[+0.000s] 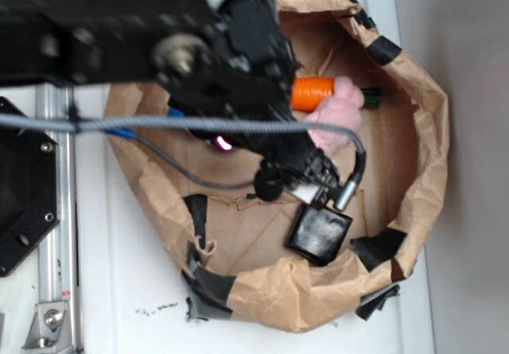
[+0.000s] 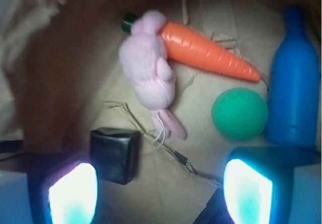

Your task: Grab the black box.

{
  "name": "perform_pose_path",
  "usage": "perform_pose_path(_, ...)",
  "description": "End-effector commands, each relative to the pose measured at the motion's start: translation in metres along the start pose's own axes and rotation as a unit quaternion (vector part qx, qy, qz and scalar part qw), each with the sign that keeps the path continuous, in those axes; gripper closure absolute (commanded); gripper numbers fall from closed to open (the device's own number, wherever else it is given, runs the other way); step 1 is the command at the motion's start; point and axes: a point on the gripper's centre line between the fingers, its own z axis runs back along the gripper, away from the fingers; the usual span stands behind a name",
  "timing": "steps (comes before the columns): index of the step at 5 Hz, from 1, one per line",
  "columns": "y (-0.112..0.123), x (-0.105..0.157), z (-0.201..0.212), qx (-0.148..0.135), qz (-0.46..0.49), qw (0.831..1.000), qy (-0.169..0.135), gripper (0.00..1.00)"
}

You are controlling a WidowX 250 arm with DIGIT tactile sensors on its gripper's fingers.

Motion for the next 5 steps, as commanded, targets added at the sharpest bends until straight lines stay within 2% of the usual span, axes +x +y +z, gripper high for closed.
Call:
perform_pose_path(1, -0.023, 0.0, -0.018, -0.009, -0.005, 1.0, -0.002, 0.0)
perform_pose_path(3, -0.033, 0.005, -0.049, 0.012, -0.001, 1.0, 0.001, 0.0)
perform_pose_path(5, -0.038, -0.002, -0.061, 0.021, -0.007, 1.0, 0.018, 0.0)
